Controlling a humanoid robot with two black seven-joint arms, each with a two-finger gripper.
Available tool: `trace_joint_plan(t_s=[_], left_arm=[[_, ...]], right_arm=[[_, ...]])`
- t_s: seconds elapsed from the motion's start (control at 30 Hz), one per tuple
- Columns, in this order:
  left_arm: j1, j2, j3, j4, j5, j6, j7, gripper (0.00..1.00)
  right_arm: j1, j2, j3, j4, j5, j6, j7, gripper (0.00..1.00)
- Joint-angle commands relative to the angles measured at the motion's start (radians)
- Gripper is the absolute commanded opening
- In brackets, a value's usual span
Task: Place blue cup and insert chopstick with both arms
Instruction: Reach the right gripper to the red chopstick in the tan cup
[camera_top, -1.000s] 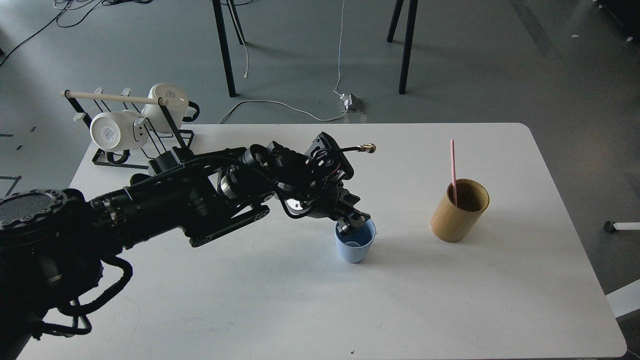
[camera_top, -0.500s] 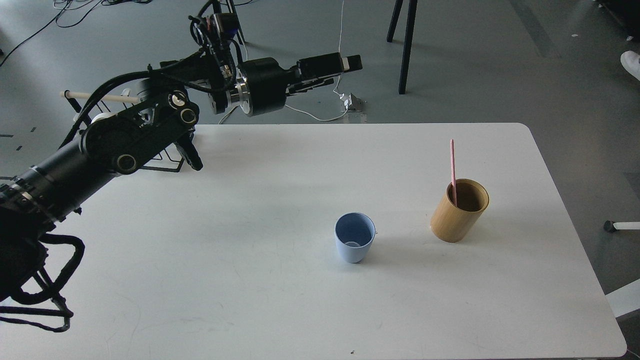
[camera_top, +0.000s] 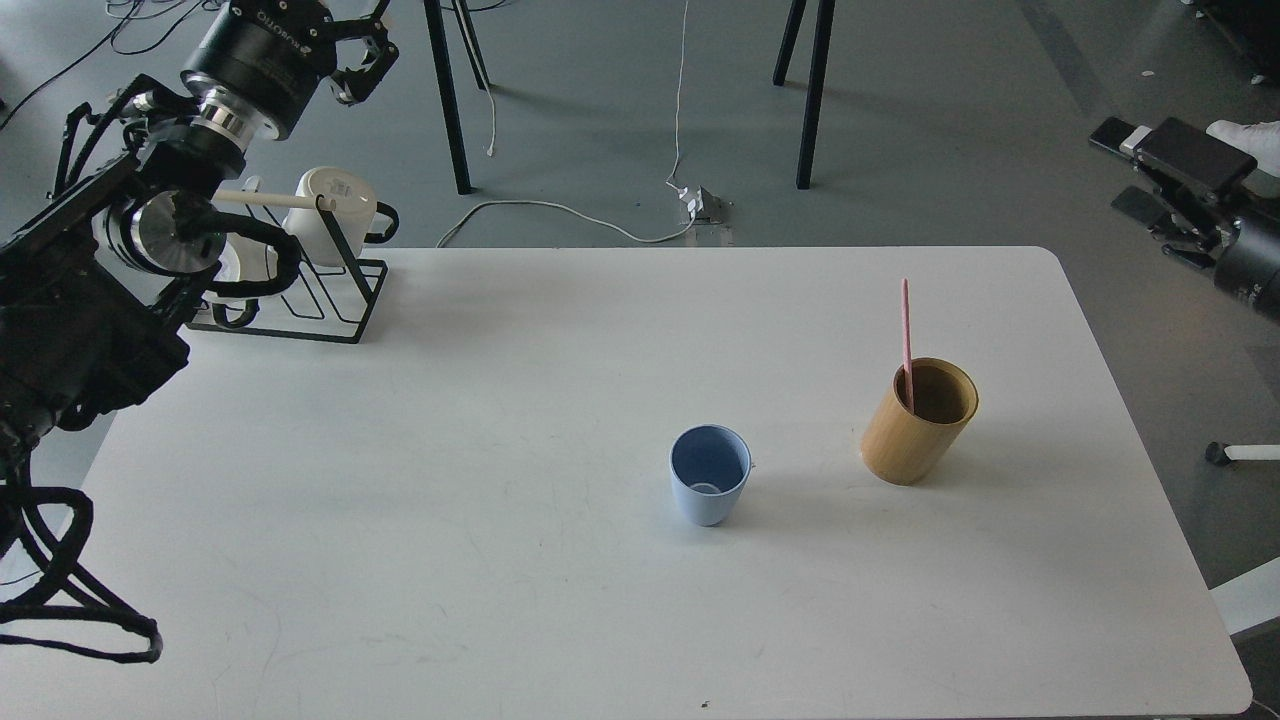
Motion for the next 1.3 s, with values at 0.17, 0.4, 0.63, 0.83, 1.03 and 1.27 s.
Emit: trace_joint_plan(t_s=[0.17,0.4,0.63,0.83,1.03,1.27], left_arm=[[0.020,-0.011,0.000,0.115,-0.129,0.000,0.003,0.99],[0.021,-0.017,0.000,0.115,-0.130,0.000,0.003,0.99],[0.038,-0.020,0.008,0.115,-0.125,0.000,0.002,0.99],[0.038,-0.012,0.009,0.115,-0.123,0.000,0.002,0.99],[0.038,-0.005,0.017,0.116,-0.122,0.000,0.006,0.99],[0.034,-0.005,0.017,0.116,-0.122,0.000,0.005,0.99]], right_arm=[[-0.002,0.154,-0.065,-0.066,-0.425,-0.008,-0.001,0.92],[0.021,0.283,-0.123,-0.167,-0.605,0.003,-0.004,0.79],[0.078,0.378,-0.231,-0.260,-0.612,0.003,-0.008,0.66],[0.081,0.406,-0.241,-0.285,-0.614,0.005,-0.039,0.49],[0.133,0.421,-0.316,-0.287,-0.612,0.006,-0.053,0.38],[0.142,0.423,-0.323,-0.302,-0.612,0.008,-0.071,0.09]])
